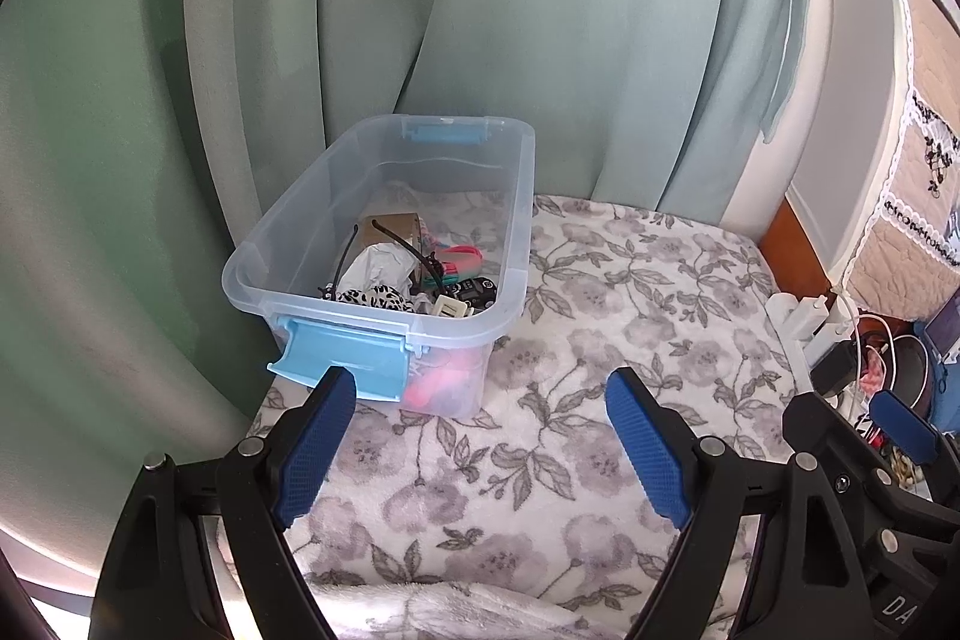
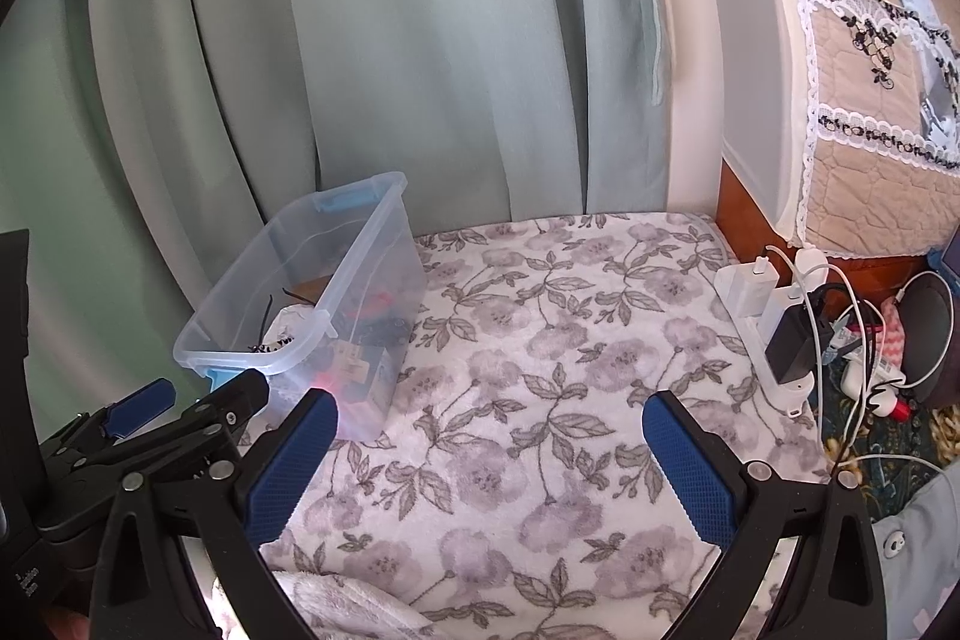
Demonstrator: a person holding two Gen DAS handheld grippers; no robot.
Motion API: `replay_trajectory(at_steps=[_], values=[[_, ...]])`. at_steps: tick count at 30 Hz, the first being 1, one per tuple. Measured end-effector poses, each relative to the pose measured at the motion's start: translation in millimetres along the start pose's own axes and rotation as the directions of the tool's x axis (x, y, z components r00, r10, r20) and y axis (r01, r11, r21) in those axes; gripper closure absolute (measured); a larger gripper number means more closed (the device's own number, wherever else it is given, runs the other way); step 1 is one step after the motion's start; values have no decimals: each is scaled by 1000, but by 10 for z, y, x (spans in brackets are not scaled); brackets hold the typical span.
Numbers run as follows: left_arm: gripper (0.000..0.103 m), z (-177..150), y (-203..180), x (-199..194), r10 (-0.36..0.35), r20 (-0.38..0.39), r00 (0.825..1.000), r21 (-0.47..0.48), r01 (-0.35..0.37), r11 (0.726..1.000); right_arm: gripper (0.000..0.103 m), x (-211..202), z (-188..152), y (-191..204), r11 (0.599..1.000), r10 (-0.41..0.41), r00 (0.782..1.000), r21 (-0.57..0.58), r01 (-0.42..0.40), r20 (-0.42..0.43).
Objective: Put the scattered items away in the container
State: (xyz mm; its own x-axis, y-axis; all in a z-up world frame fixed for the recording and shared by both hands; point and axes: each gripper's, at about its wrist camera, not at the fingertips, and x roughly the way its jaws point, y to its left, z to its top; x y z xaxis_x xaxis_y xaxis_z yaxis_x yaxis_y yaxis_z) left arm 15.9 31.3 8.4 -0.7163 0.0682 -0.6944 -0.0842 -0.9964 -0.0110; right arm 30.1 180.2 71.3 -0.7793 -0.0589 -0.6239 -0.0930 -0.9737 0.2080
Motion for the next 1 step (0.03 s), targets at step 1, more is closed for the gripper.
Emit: replay_trajectory(at_steps=[1], values=[[17, 1, 1, -3, 1, 1, 1000, 0, -1, 1000, 0, 0, 0, 0, 1000, 0, 1000, 0, 0, 0]])
